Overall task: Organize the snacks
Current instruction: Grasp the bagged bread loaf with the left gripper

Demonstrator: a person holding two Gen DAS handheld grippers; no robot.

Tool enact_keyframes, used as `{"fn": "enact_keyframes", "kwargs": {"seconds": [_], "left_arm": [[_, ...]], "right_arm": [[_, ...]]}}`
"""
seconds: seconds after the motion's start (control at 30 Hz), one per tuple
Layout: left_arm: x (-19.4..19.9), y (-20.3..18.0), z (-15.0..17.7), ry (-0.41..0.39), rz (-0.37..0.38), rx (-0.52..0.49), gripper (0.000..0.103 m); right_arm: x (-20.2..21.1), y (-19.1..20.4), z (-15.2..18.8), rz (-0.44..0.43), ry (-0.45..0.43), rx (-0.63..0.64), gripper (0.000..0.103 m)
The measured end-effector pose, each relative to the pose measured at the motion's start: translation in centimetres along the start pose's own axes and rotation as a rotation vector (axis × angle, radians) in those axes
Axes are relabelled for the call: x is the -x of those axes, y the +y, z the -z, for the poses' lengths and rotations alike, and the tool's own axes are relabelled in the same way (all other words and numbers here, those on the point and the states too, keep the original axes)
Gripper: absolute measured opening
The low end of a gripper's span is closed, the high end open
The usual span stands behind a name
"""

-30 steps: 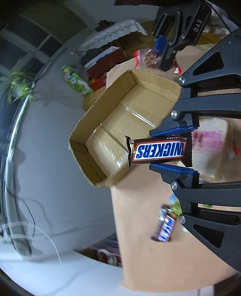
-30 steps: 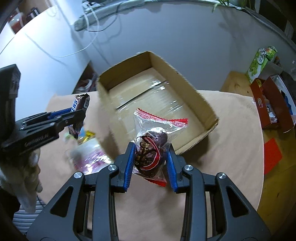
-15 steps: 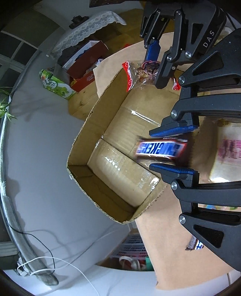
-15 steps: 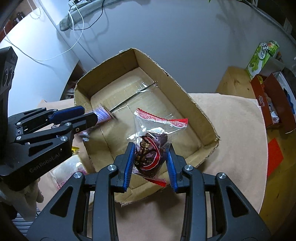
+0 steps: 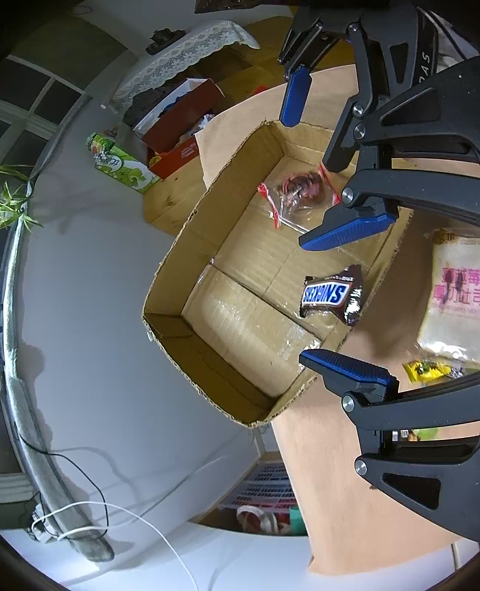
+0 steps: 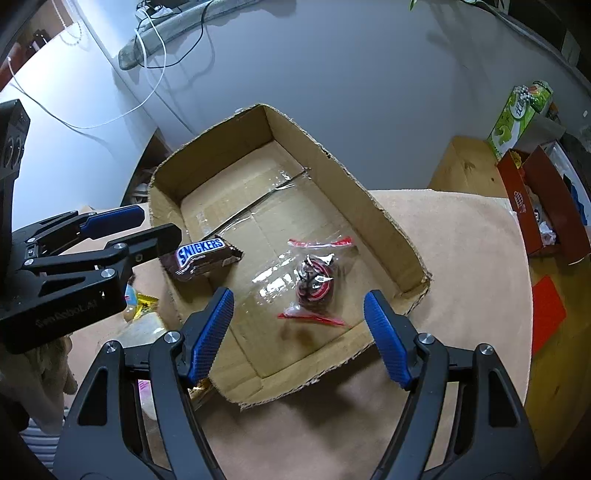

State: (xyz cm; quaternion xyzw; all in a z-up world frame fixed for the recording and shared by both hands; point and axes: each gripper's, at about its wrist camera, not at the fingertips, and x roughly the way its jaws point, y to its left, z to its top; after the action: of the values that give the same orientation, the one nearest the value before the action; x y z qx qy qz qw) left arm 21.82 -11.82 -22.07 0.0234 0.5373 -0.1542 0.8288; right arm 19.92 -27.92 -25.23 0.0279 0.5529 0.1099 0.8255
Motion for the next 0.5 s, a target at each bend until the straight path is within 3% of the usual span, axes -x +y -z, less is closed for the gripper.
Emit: {"fn": "enact_keyframes", "kwargs": {"seconds": [0.23, 0.5], "left_arm": [[1.6, 1.3, 1.3, -0.005, -0.004, -0.016, 0.055], [3.4, 3.6, 3.6, 0.008, 0.01, 0.012, 0.055]], "right_arm": [[2.5, 0.2, 1.9, -0.066, -0.039, -0.029, 0.076], [3.7, 1.0, 5.1, -0.122, -0.021, -0.065, 0.076]]}}
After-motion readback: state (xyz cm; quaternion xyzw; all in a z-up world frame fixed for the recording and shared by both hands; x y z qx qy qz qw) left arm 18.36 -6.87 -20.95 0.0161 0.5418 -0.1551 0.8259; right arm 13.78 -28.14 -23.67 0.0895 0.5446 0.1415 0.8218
